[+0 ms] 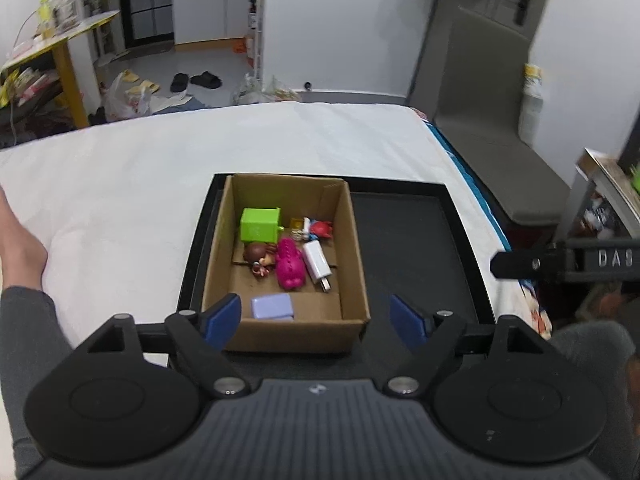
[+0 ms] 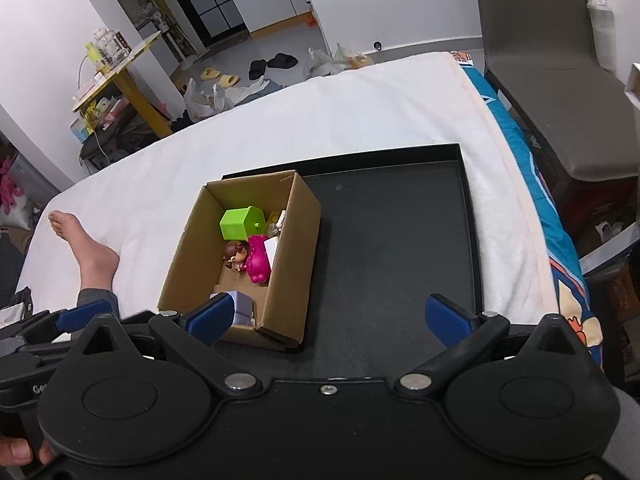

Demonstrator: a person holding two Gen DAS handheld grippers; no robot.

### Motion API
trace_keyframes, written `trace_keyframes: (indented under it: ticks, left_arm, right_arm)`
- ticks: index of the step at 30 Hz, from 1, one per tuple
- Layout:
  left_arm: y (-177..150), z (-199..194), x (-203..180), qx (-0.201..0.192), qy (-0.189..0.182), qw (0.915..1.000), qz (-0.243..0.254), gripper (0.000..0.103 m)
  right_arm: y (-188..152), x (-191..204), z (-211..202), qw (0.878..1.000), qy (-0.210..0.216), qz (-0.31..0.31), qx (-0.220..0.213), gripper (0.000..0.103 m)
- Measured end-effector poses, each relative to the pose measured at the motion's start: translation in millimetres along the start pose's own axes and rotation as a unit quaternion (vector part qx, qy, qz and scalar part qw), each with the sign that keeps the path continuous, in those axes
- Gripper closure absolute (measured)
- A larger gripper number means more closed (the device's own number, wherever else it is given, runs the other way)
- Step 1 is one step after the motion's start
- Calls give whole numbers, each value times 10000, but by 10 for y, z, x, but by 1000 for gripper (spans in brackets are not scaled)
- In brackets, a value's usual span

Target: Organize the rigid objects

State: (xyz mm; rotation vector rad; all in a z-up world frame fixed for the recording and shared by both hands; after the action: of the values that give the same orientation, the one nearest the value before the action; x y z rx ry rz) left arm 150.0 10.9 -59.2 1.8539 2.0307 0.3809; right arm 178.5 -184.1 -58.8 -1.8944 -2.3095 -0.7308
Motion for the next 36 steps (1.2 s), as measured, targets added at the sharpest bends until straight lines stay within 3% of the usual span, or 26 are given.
trace_keyframes:
  ticks: [10, 18, 36]
  left_arm:
    - [-206, -244, 14, -6, -285, 9990, -347, 19]
    - [-296, -548, -77, -214, -285, 9992, -185, 14]
    - [-514, -861, -144, -489, -231, 9985, -66, 10]
  right_arm:
    - [-250, 34, -299, 9999, 35, 29, -156, 0]
    - [-371, 60, -508, 9984, -434, -7, -376, 0]
    - [-634, 126, -749, 9964, -564, -35, -632, 0]
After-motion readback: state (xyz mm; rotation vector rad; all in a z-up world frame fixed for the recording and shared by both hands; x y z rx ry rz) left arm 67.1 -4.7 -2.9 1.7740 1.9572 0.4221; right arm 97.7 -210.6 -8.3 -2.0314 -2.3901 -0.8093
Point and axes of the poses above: each gripper's, at about its wrist camera, not at the fingertips, and z roughly the way its jaws point, x to its left, y to its top, the point moved 7 cm from there along z, roughly the way its jaws point, and after that the axes turned 13 degrees about x, right-handed, at the moved point
